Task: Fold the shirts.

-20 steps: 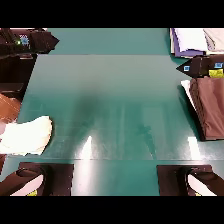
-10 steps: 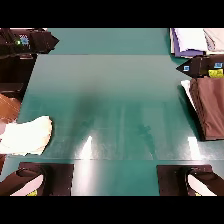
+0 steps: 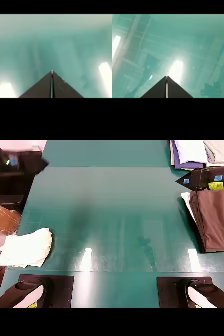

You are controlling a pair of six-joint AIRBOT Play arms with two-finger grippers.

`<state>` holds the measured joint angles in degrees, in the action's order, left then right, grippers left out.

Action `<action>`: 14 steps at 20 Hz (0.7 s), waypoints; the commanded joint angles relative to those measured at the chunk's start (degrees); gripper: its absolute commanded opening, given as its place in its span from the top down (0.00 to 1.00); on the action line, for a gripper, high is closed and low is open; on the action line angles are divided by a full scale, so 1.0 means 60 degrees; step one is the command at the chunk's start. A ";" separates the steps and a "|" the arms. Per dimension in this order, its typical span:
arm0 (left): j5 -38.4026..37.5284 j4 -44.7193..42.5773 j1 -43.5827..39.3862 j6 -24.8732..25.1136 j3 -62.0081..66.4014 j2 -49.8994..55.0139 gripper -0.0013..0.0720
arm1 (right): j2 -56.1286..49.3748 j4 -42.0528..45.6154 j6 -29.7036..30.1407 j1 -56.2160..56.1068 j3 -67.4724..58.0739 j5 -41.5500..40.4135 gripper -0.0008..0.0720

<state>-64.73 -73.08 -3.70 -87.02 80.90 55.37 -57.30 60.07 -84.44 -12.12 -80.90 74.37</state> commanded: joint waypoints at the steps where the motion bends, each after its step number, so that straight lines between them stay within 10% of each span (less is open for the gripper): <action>1: -0.1996 -0.1654 0.0994 -0.0022 -0.1530 -0.1224 0.95 | 0.0004 0.0000 -0.0004 -0.0011 -0.0011 0.0069 0.96; 3: -0.2736 -0.2670 0.1559 -0.0029 -0.2889 -0.1974 0.90 | 0.0004 0.0000 -0.0004 -0.0011 -0.0011 0.0051 0.96; 5: -0.2809 -0.3326 0.1942 -0.0124 -0.4207 -0.2273 0.01 | 0.0004 0.0000 -0.0004 -0.0011 -0.0011 -0.0011 0.96; 14: 0.0266 -0.3577 0.2095 -0.1013 -0.8222 -0.2226 0.01 | -0.0007 -0.0004 -0.0004 -0.0011 -0.0011 -0.0080 0.96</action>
<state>-68.20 -93.67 8.58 -91.29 37.12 42.22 -57.30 60.07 -84.44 -12.12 -80.90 74.00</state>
